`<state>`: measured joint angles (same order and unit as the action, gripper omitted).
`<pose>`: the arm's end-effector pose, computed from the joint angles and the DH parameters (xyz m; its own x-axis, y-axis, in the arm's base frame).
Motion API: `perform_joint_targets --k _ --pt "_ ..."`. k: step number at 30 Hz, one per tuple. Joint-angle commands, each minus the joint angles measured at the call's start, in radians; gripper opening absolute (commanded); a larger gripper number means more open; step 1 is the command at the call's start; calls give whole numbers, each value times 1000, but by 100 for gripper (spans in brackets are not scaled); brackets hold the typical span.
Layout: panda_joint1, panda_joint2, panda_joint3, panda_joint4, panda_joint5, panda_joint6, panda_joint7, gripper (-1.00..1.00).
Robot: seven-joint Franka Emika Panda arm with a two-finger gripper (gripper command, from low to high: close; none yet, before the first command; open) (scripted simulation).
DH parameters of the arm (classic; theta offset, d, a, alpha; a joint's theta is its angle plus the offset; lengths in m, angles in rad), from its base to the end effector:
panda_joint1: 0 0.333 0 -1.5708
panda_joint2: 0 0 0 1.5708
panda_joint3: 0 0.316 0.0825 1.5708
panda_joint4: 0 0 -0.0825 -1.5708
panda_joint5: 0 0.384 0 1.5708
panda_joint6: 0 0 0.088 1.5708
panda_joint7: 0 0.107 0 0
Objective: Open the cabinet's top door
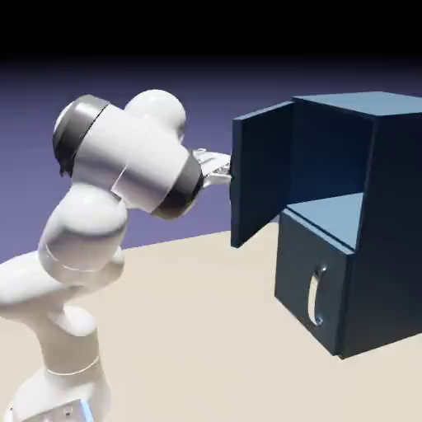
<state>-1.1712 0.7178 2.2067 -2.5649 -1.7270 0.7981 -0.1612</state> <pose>0.3336 0.1889 0.4521 0.5878 0.3933 -0.7070 0.5876 0.3932 0.7072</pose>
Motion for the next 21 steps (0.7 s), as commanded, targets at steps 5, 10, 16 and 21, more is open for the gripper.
perform_joint_targets --k 5,10,16,21 --pt "166 -180 -123 167 208 -38 110 -100" --pt "316 -361 -284 311 377 -10 155 -100" --pt "497 -519 -501 408 500 45 148 -100" --pt "678 -489 -666 455 509 -8 168 -100"
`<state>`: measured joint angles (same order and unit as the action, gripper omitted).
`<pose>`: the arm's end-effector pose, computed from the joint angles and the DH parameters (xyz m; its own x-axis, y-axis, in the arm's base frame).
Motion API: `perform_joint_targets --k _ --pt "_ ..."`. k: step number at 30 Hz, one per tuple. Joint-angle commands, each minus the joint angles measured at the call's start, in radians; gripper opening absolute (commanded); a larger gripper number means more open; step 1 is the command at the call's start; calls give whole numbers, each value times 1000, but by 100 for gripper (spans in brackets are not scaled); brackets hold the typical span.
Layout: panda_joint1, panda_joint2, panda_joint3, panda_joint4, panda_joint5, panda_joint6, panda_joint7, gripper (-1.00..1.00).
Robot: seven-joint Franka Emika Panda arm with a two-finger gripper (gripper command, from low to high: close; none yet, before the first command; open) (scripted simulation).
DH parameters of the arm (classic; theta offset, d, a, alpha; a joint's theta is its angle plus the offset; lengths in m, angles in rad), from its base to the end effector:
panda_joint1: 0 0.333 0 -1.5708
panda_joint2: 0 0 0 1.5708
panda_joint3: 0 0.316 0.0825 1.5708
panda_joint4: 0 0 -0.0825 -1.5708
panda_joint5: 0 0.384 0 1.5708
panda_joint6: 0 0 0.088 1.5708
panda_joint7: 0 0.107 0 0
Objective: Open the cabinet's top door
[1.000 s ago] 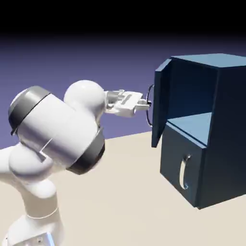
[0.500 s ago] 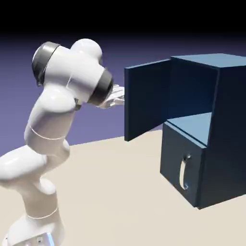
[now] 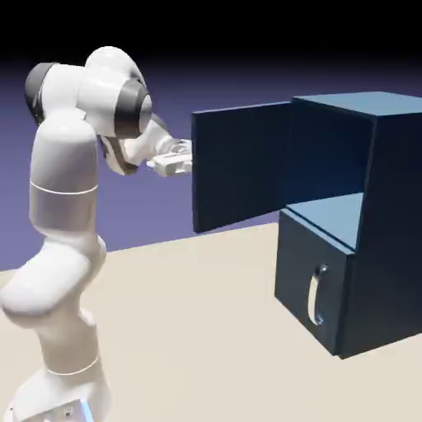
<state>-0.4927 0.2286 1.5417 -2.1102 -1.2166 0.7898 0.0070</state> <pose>0.3486 0.2837 0.4520 0.6884 0.1614 -0.7072 0.6884 0.1618 0.7070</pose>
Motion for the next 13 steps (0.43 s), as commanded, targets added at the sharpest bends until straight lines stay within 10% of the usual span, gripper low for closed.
perform_joint_targets --k 1,12,13 --pt "36 13 -31 12 -1 -16 6 -100" --pt "420 239 -314 267 20 -283 126 -100" --pt "420 239 -314 267 20 -283 126 100"
